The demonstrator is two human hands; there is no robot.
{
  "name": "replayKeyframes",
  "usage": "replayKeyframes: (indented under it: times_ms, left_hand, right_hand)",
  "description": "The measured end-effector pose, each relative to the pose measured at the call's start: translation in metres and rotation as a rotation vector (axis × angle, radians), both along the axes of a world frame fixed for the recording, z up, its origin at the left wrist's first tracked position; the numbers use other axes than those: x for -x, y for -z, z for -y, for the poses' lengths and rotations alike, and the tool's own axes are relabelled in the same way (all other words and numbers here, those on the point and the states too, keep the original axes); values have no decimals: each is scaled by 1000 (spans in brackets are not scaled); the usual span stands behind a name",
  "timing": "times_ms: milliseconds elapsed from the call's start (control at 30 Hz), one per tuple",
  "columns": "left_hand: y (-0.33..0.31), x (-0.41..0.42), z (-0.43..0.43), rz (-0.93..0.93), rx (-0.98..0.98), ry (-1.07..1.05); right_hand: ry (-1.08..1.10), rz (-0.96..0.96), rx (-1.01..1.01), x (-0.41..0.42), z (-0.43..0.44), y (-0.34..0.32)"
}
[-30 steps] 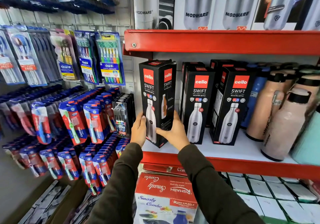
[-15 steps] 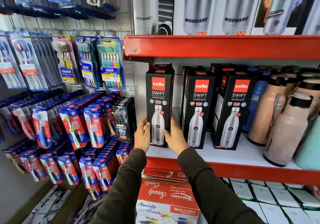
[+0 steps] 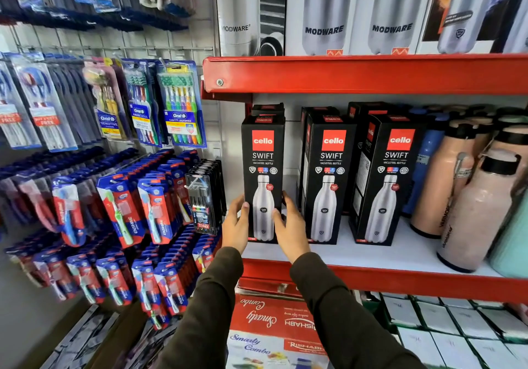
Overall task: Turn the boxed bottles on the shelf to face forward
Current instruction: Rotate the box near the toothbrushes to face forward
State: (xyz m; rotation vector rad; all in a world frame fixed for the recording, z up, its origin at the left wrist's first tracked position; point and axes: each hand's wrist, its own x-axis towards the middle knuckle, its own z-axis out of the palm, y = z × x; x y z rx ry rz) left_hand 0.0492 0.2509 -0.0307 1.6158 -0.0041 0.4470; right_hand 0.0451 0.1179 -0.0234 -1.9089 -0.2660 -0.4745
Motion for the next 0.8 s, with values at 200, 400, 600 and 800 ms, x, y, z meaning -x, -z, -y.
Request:
replayKeyframes:
  times_ms: [200, 400, 600, 800]
  left_hand:
    - [2, 5, -4, -77, 30, 15]
    - [3, 22, -3, -63, 84, 24]
    - [8, 41, -7, -15, 102, 31]
    - [8, 61, -9, 8, 122, 0]
  right_hand:
    - [3, -34, -54, 2, 2, 4]
    - [-8, -27, -89, 17, 7, 8]
    - [-29, 31, -122, 39, 9, 11]
    - [-36, 31, -84, 58, 11, 9]
